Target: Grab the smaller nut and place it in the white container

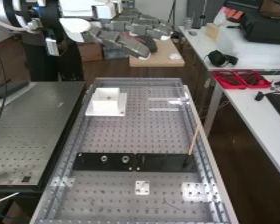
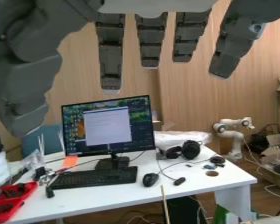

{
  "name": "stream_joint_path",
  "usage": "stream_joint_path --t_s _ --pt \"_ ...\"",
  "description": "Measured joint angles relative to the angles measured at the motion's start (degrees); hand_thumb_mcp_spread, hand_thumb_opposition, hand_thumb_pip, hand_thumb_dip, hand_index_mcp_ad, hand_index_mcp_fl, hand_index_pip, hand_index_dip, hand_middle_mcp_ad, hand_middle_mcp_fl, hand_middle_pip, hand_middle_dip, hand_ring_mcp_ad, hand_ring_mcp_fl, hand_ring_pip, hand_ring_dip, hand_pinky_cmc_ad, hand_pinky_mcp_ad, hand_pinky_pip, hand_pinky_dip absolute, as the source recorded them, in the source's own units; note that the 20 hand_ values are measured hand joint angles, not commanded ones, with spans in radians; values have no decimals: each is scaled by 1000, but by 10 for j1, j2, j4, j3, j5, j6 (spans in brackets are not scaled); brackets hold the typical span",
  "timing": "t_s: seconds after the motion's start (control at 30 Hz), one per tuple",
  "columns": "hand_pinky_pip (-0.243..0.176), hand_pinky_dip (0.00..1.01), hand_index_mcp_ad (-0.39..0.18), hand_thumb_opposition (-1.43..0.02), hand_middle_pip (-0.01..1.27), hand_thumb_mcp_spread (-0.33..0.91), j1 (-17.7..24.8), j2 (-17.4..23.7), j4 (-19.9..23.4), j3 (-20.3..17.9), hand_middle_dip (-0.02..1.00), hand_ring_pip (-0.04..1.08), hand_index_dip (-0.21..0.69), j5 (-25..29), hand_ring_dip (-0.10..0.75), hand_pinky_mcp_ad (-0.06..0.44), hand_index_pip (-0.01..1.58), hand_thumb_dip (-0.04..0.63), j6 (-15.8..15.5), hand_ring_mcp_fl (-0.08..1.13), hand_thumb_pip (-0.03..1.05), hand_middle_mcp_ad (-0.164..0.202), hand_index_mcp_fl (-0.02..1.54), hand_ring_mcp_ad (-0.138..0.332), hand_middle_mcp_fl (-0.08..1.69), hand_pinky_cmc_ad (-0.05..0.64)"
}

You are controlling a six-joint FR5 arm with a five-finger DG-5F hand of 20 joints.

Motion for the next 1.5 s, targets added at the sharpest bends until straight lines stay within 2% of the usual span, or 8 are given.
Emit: stream_joint_path --t_s 0.73,1.2,1.5 --pt "-70 290 -136 -681 138 147 -3 -1 9 -2 222 94 65 -2 124 312 726 31 3 -2 682 66 113 138 17 379" --pt "-75 293 -136 -681 138 147 0 -1 -5 1 222 94 65 -2 124 314 726 33 0 -2 682 70 112 138 17 384" --pt "-75 293 -136 -681 134 143 8 15 -5 -10 220 94 73 5 124 314 646 33 1 -2 675 70 112 136 17 386"
